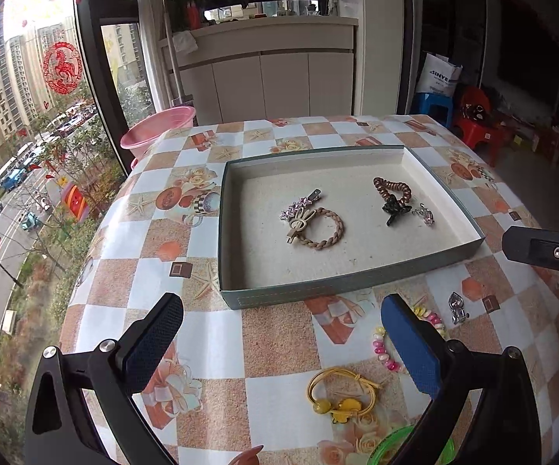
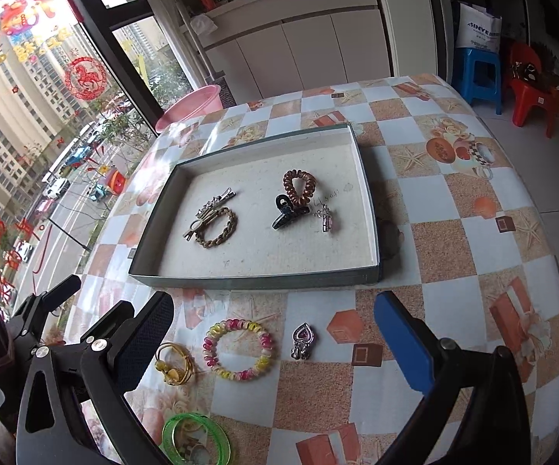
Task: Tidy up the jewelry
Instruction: 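Move the left tool to the yellow ball hair tie while the right tool approaches the green bangle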
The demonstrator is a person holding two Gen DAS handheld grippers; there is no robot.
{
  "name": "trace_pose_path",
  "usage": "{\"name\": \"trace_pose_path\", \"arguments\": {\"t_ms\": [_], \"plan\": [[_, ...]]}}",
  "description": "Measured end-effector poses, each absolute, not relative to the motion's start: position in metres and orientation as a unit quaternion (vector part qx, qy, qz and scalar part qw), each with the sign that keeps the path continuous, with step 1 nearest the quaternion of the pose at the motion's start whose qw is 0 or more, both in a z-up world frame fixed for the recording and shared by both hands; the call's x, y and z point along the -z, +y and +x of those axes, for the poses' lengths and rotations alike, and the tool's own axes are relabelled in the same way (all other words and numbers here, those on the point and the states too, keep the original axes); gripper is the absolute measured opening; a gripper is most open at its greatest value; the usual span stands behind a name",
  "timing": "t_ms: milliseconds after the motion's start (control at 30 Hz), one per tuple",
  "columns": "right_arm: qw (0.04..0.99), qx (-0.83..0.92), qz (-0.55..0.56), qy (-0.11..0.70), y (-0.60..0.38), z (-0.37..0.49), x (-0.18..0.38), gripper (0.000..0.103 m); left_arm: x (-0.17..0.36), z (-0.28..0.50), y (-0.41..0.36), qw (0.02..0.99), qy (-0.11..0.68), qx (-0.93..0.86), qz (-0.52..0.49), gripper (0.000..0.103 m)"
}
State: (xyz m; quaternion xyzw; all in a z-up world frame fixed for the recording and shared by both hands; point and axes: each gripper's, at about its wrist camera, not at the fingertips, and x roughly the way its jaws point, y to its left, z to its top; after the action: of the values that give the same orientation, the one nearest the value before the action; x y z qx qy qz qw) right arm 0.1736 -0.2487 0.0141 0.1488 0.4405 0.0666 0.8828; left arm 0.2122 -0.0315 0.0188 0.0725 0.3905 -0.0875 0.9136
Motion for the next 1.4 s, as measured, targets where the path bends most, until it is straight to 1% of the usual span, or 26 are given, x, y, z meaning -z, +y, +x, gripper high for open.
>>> {"name": "trace_pose_path", "arguments": {"t_ms": [333, 600, 800, 967, 1300, 1400], "plan": [[0.871, -0.088, 0.145, 0.461, -0.230, 0.133, -0.011, 0.103, -0.002, 0.176, 0.000, 0.907, 0.409, 0.085, 0.049, 0.103], [0.858, -0.096, 0.114, 0.491, -0.205, 0.101, 0.016, 0.103, 0.024, 0.154, 0.011, 0.896, 0.430, 0.095, 0.058, 0.103], [0.850, -0.086, 0.079, 0.514, -0.188, 0.084, 0.041, 0.103, 0.039, 0.159, 0.014, 0.887, 0.449, 0.092, 0.047, 0.103], [0.848, -0.077, 0.066, 0.520, -0.182, 0.078, 0.051, 0.103, 0.043, 0.167, 0.013, 0.885, 0.454, 0.093, 0.033, 0.103], [0.850, -0.061, 0.024, 0.523, -0.166, 0.079, 0.063, 0.102, 0.051, 0.189, -0.006, 0.882, 0.459, 0.094, 0.052, 0.103], [0.849, -0.061, 0.013, 0.524, -0.161, 0.080, 0.066, 0.100, 0.054, 0.193, -0.012, 0.880, 0.461, 0.096, 0.061, 0.103]]}}
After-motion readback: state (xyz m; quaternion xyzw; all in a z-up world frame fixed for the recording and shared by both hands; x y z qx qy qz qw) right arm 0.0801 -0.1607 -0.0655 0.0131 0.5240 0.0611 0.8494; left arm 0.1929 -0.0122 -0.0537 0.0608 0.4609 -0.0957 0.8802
